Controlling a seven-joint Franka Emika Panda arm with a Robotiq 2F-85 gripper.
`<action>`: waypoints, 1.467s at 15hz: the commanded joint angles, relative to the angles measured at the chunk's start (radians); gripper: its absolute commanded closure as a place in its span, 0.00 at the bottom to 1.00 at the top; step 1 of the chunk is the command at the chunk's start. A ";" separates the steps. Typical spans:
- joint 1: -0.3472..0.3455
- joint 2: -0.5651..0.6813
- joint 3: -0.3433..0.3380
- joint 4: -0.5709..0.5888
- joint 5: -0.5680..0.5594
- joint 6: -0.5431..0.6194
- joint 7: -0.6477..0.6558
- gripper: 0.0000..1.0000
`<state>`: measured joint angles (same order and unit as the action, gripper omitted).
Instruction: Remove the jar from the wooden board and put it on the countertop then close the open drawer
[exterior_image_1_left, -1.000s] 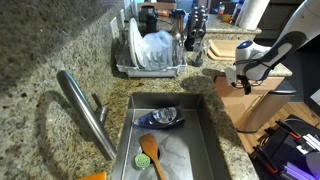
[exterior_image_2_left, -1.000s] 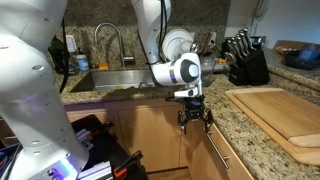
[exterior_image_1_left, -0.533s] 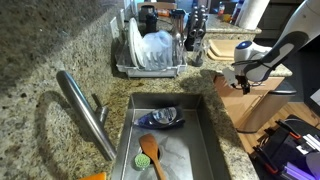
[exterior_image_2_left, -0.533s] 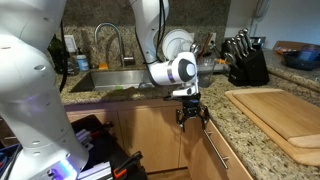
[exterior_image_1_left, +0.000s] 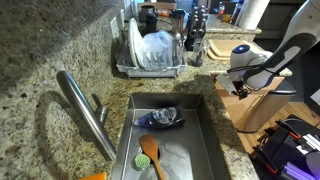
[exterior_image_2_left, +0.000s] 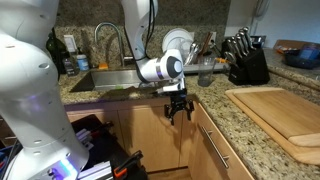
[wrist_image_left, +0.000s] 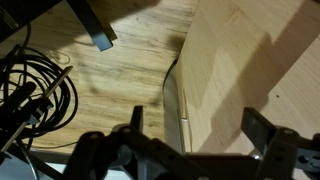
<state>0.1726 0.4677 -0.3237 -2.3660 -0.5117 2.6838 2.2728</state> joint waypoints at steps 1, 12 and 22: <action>-0.004 0.012 0.003 0.010 0.026 -0.024 -0.034 0.00; 0.053 0.139 -0.062 0.132 0.023 -0.128 0.097 0.00; -0.095 0.276 0.023 0.264 0.140 0.005 -0.060 0.00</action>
<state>0.1516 0.7342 -0.3472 -2.1054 -0.4043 2.5593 2.3246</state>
